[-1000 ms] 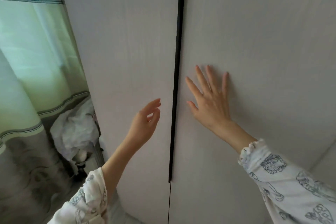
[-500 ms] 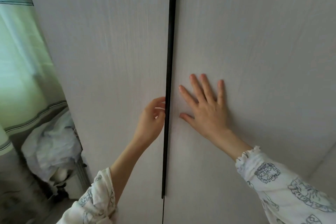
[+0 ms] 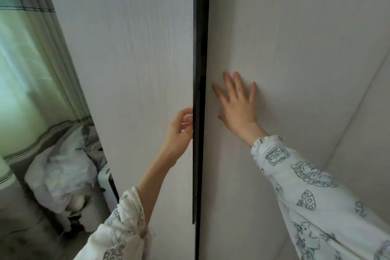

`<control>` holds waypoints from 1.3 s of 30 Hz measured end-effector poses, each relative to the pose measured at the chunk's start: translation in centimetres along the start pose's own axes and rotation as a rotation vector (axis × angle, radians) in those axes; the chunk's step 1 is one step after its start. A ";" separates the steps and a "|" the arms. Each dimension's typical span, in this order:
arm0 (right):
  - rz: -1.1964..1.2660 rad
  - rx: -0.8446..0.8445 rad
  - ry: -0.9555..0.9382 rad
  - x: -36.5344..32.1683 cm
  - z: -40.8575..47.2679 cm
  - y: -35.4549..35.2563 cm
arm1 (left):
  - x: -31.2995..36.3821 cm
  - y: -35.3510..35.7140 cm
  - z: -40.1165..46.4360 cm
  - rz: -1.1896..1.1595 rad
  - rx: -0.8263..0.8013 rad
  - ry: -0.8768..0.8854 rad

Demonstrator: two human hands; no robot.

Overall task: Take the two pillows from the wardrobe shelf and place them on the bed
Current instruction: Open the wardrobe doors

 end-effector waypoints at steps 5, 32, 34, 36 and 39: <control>0.337 -0.201 0.132 -1.4 -0.7 -1.1 | 1.1 -3.2 -5.6 -0.022 0.008 0.020; 1.850 -0.931 -0.308 -23.6 -11.5 -15.6 | 2.1 -19.4 -21.7 0.082 0.522 0.001; 1.808 -0.949 -0.354 -24.9 -11.2 -16.2 | 2.0 -20.8 -22.3 0.075 0.585 -0.021; 1.766 -0.946 -0.385 -26.2 -10.7 -16.9 | 1.8 -22.1 -22.7 0.082 0.635 -0.042; 1.671 -0.876 -0.431 -28.2 -10.3 -17.9 | 1.6 -23.9 -23.5 0.106 0.673 -0.069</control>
Point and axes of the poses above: each hand's wrist, its own z-axis towards the middle knuckle, its own y-axis out of the palm, x = y × z, the point moved 4 cm from there along z, towards the middle knuckle, and after that the axes turned 3 degrees about z, right-handed, at the moved point
